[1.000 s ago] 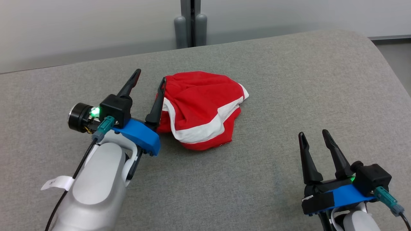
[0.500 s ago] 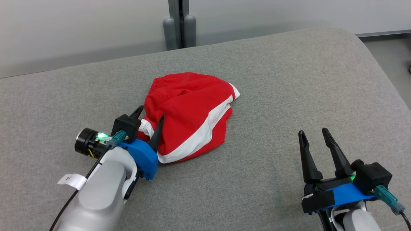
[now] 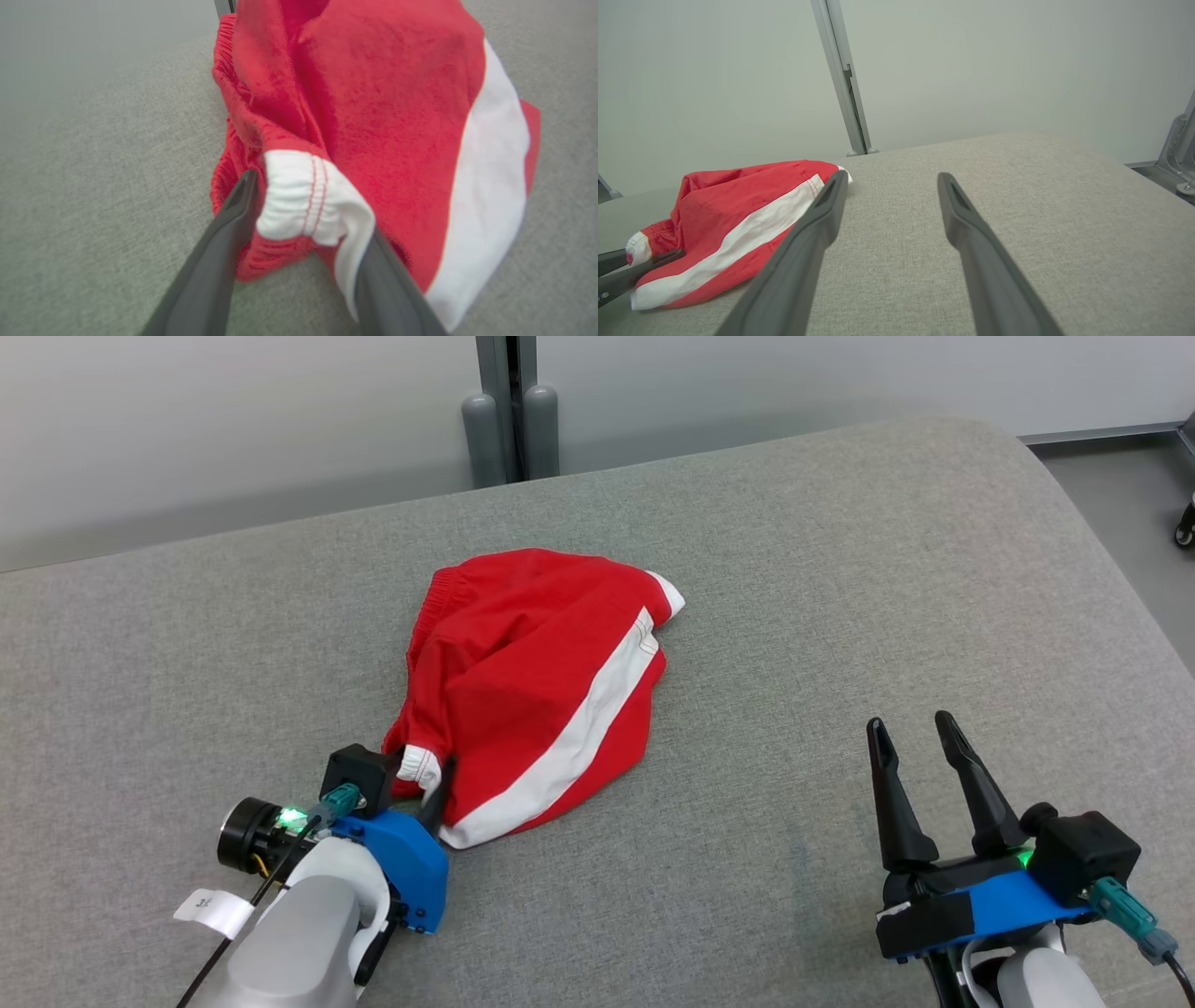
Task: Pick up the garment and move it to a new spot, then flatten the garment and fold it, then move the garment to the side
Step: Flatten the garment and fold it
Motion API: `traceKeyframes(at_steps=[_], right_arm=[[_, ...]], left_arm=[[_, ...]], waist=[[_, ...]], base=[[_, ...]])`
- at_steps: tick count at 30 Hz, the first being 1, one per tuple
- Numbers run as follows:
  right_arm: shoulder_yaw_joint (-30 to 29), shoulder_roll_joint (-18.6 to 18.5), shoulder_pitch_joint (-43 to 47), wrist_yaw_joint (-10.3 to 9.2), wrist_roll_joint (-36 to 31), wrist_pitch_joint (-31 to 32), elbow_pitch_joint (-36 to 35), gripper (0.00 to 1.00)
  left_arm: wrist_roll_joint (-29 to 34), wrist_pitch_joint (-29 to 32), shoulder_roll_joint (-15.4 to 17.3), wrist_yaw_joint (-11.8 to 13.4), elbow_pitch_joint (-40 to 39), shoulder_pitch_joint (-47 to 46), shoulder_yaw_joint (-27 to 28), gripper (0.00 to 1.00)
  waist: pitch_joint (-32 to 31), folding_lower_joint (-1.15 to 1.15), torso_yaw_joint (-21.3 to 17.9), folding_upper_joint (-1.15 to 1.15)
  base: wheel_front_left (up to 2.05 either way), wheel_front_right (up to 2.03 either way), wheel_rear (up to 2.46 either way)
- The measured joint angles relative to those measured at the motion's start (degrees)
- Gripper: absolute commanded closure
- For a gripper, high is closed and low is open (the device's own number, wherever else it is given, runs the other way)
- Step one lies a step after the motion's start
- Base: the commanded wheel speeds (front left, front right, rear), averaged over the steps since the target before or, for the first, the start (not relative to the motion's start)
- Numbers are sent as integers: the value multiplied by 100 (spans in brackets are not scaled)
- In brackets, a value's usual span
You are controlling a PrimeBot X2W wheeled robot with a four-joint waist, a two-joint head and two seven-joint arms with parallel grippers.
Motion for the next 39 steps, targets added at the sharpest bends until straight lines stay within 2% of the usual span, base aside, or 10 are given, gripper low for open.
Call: traceKeyframes(at_steps=[6,10,16,21,22,23,26,31,39], right_arm=[[-55,-1,94,0,23,0,-8,0],[-73,-1,146,0,32,0,-5,0],[-103,1,208,0,21,0,27,0],[-121,0,214,0,-2,0,62,0],[-129,0,215,0,-2,-1,70,0],[-130,0,218,0,-2,-1,82,0],[-99,1,227,0,0,-1,118,0],[-103,0,265,0,5,0,137,0],[-98,-1,269,0,-8,-1,165,0]], left_arm=[[-282,-147,40,0,-225,34,176,100],[-355,-168,147,57,-797,302,459,100],[-285,-170,323,242,-1867,1267,871,100],[-235,-171,346,363,-2494,2085,1089,100],[-232,-170,321,382,-2574,2226,1104,69],[-220,-170,289,394,-2641,2345,1129,0],[-155,-170,212,515,-2941,2541,1319,0],[197,-177,90,810,-3874,2776,1948,0],[917,-178,-76,881,-5052,3047,2972,0]], waist=[[-65,-1,72,0],[-126,-1,242,0],[-217,-1,586,0],[-308,-1,850,0],[-325,-1,896,0],[-341,-1,940,0],[-400,-1,1043,0],[-471,-1,1128,0],[-545,-1,1139,0]], base=[[0,0,0],[0,0,0],[0,0,0],[0,0,0],[0,0,0],[0,0,0],[0,0,0],[0,0,0],[0,0,0]])
